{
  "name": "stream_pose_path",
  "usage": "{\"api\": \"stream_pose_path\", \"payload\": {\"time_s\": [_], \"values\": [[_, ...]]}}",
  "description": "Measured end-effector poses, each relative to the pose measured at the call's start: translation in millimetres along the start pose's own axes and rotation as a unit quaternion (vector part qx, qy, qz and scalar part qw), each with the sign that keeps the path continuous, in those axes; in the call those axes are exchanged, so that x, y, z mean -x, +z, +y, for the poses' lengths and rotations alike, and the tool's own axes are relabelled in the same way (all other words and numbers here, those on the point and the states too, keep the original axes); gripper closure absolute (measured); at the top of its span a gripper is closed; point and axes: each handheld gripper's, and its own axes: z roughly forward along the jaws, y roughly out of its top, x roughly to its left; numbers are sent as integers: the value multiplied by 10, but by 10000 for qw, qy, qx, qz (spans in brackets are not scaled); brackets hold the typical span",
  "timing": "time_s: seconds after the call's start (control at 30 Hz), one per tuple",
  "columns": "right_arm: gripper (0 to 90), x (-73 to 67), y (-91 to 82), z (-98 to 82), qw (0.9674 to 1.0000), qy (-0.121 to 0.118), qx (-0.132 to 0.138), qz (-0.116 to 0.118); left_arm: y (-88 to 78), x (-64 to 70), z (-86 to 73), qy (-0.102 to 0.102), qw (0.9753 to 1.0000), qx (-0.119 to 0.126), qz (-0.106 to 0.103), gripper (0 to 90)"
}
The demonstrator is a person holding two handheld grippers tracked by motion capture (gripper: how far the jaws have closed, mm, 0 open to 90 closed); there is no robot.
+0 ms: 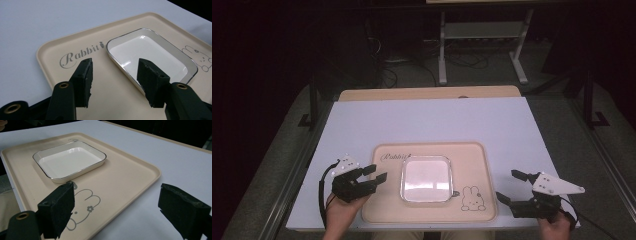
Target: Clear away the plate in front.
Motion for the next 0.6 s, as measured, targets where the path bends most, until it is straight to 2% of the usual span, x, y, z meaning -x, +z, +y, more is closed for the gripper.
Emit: {"api": "stream_pose_path", "payload": {"time_s": [0.13,0.33,0.53,0.6], "values": [[129,10,-7,-3,10000,12,-8,-27,-58,-34,-27,161,9998,29,86,410],[129,33,-33,-14,10000,53,2,-73,-138,-91,-96,239,9996,131,97,355],[129,36,-29,-15,10000,38,-31,-87,-258,-130,-156,454,9984,286,197,315],[129,44,-37,-19,9999,56,-22,-95,-285,-146,-179,431,9984,313,199,306]]}}
